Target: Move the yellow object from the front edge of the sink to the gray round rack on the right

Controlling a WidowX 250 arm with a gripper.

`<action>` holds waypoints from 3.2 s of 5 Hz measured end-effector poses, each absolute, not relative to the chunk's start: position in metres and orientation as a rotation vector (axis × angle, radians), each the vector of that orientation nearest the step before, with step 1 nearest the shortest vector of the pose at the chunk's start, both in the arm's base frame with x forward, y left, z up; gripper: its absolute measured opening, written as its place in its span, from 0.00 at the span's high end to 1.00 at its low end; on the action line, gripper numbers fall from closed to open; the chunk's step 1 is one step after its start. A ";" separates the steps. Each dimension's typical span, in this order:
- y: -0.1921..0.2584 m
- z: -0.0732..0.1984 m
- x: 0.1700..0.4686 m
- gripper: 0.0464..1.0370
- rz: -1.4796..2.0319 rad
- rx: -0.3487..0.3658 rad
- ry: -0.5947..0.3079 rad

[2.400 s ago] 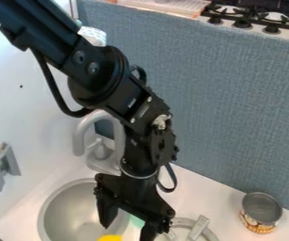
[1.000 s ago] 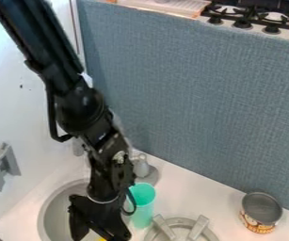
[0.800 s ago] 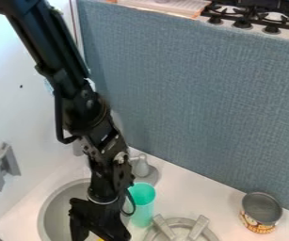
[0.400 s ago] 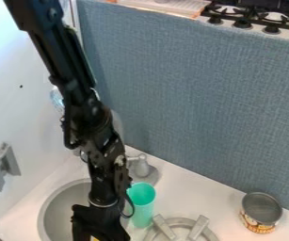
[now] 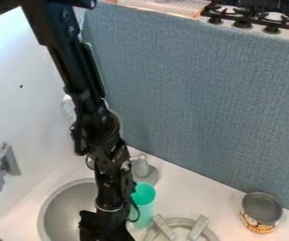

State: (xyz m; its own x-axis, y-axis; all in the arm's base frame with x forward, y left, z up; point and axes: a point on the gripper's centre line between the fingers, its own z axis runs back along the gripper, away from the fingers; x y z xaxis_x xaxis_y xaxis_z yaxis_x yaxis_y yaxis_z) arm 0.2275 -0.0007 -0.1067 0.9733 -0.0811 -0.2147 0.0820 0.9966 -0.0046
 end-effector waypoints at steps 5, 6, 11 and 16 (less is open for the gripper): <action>-0.077 -0.046 0.265 0.14 -0.145 -0.062 0.114; -0.081 -0.065 0.275 0.14 -0.135 -0.060 0.174; -0.101 -0.086 0.265 0.04 -0.048 -0.136 0.262; -0.145 0.019 0.279 0.04 -0.155 0.080 0.031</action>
